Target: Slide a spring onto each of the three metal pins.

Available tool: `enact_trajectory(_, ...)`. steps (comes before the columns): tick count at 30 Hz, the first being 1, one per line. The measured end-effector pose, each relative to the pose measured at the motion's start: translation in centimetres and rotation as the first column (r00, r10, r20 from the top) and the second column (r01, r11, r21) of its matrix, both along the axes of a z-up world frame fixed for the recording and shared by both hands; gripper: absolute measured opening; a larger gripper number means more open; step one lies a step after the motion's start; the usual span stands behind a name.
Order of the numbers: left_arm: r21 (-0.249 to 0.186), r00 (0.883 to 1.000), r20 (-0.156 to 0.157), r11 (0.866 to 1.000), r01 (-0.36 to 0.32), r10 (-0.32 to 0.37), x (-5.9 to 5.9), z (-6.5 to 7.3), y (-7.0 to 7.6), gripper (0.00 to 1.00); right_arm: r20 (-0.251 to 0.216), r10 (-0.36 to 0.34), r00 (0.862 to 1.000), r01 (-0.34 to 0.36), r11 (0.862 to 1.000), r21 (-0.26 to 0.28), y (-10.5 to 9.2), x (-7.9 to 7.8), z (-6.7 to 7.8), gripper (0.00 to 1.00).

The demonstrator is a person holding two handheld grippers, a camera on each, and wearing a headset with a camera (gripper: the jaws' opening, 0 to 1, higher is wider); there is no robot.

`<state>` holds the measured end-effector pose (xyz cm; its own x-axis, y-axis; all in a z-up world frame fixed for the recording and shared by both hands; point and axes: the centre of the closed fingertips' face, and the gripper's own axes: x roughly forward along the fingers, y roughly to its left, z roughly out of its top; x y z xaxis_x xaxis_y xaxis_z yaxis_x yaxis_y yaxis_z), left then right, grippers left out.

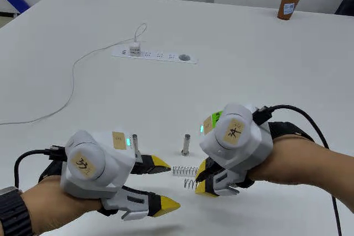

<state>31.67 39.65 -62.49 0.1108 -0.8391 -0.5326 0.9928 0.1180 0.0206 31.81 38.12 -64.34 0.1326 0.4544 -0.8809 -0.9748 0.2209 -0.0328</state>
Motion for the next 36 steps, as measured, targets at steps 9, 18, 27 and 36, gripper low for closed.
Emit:
enact_trajectory(9, -0.003, 1.000, 0.011, 1.000, 0.020, -0.020, -0.4, 0.1, -0.4, 0.31, 0.008, 0.057, 0.998, -0.057, 0.998, 0.023, 1.3, -0.6, 0.6, 0.12)
enact_trajectory(18, -0.008, 0.999, 0.013, 0.999, 0.045, -0.045, -1.0, 0.1, -0.6, 0.19, 0.008, 0.095, 0.995, -0.095, 0.994, 0.056, 2.3, -1.2, 1.1, 0.12)
enact_trajectory(27, 0.001, 0.998, 0.017, 0.998, 0.067, -0.067, -1.5, -0.3, -0.6, 0.13, 0.011, 0.142, 0.990, -0.143, 0.989, 0.048, 2.3, -1.9, 0.9, 0.12)
enact_trajectory(36, -0.004, 0.997, 0.013, 0.997, 0.074, -0.074, -1.7, -0.2, -0.6, 0.11, 0.009, 0.140, 0.990, -0.141, 0.988, 0.057, 2.2, -1.9, 0.9, 0.12)
